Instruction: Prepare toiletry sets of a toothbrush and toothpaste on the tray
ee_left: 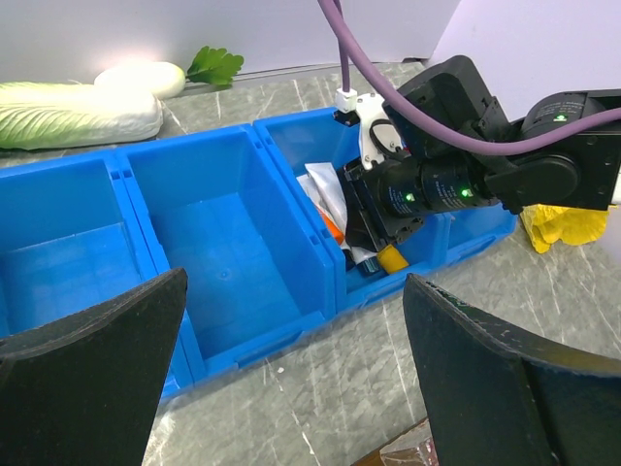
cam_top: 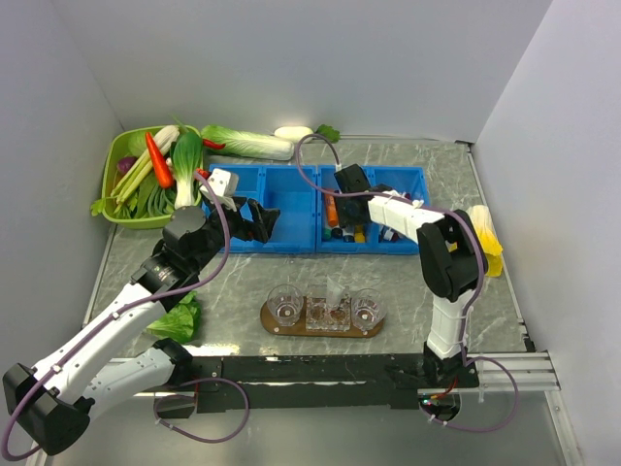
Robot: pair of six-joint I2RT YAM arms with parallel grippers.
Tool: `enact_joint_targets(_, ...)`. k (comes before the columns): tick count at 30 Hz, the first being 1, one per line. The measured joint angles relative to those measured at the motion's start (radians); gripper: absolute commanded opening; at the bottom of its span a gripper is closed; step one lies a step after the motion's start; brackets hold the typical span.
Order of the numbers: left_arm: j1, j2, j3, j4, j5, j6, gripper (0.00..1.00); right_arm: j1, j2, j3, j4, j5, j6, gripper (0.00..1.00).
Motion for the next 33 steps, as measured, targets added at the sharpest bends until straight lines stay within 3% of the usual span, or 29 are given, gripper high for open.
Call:
enact_joint_targets(16, -0.001, 0.000, 0.000, 0.000, 0.000, 0.000, 0.97, 0.001, 0.037, 0.024, -0.007, 0.055, 0.040, 0.48)
enact_joint_targets(27, -0.001, 0.000, 0.000, 0.000, 0.000, 0.000, 0.97, 0.001, 0.044, 0.025, -0.003, 0.053, 0.044, 0.19)
enact_joint_targets(33, -0.003, 0.000, 0.000, 0.000, 0.000, 0.000, 0.97, 0.001, 0.040, 0.022, -0.003, 0.053, 0.047, 0.10)
